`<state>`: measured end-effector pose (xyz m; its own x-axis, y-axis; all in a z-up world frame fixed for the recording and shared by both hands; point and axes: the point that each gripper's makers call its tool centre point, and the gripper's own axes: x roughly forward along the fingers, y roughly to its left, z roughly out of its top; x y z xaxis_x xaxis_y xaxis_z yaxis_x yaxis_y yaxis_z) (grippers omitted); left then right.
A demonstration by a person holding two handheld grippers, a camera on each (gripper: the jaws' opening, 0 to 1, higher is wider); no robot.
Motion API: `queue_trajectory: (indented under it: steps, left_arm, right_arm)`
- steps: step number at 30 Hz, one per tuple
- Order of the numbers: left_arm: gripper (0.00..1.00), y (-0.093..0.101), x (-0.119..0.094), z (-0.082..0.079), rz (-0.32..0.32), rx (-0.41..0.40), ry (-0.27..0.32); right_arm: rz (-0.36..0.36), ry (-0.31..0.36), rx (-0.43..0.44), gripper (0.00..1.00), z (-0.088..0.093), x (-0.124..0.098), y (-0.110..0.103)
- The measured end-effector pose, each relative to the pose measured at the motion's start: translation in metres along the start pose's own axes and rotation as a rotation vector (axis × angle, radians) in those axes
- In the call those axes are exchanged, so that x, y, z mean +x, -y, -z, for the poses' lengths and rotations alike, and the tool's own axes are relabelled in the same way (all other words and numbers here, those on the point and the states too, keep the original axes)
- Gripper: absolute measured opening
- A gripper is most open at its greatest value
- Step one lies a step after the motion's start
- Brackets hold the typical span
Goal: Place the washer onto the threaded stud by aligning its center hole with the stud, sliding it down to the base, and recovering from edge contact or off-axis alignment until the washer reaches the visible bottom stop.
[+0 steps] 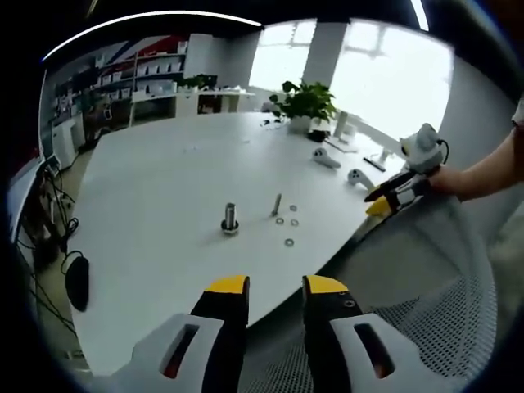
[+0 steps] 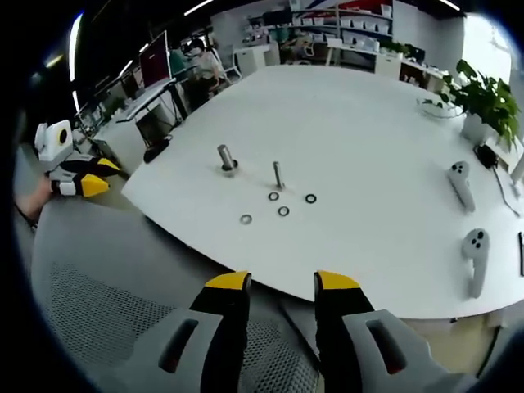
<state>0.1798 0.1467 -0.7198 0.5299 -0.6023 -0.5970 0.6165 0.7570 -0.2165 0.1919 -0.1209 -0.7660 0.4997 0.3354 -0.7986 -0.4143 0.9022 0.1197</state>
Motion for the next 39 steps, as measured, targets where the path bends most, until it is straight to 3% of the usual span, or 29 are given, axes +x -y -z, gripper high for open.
queue_trajectory:
  steps: [11,28,39]
  left_arm:
    - [0.24,0.000,0.001,-0.001,-0.004,0.005,0.003]
    - [0.25,0.001,0.002,0.000,0.004,0.007,-0.007]
    - [0.26,0.000,0.002,0.000,0.004,0.003,-0.011]
  right_arm:
    - [-0.004,-0.010,-0.001,0.29,0.002,0.000,0.000]
    - [-0.002,0.003,-0.006,0.33,-0.002,0.000,0.000]
    - [0.008,-0.007,-0.094,0.39,-0.009,-0.001,-0.004]
